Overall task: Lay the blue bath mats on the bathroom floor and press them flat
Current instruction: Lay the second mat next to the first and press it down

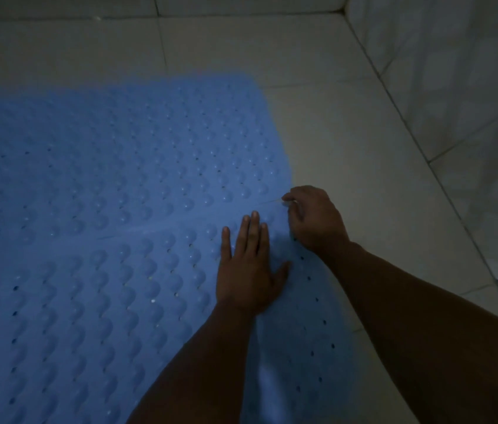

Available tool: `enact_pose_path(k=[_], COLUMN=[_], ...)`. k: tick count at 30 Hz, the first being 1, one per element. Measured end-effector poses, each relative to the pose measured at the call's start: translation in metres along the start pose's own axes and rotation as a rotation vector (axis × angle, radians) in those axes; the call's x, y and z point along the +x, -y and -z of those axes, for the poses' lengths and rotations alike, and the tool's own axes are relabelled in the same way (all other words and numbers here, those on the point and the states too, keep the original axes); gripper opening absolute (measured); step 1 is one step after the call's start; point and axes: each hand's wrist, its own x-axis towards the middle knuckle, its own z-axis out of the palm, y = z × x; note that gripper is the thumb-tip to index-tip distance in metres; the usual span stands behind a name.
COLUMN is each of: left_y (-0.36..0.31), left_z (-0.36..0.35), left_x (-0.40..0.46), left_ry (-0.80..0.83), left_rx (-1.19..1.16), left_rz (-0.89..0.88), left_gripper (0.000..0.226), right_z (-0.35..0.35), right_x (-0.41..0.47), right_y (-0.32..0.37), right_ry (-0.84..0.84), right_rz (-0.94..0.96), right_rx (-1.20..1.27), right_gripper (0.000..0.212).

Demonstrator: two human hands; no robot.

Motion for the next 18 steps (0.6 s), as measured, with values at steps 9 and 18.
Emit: enact_pose_path(k=[9, 18], left_y=[-0.007, -0.001], left_z=[0.001, 0.076], left_x=[0.003, 0.036], left_ry=[0.006, 0.139], left_rx=[-0.062, -0.259], left_rz=[0.03, 0.136], left_gripper=[0.084, 0.061], right_z=[-0.009, 0.013], right_x=[-0.011, -0.038], right_y=[-0.024, 0.011], right_ry=[-0.066, 0.252], right_rz=[0.07, 0.042], right_rx=[-0.065, -0.161], right_gripper=[0.033, 0.043])
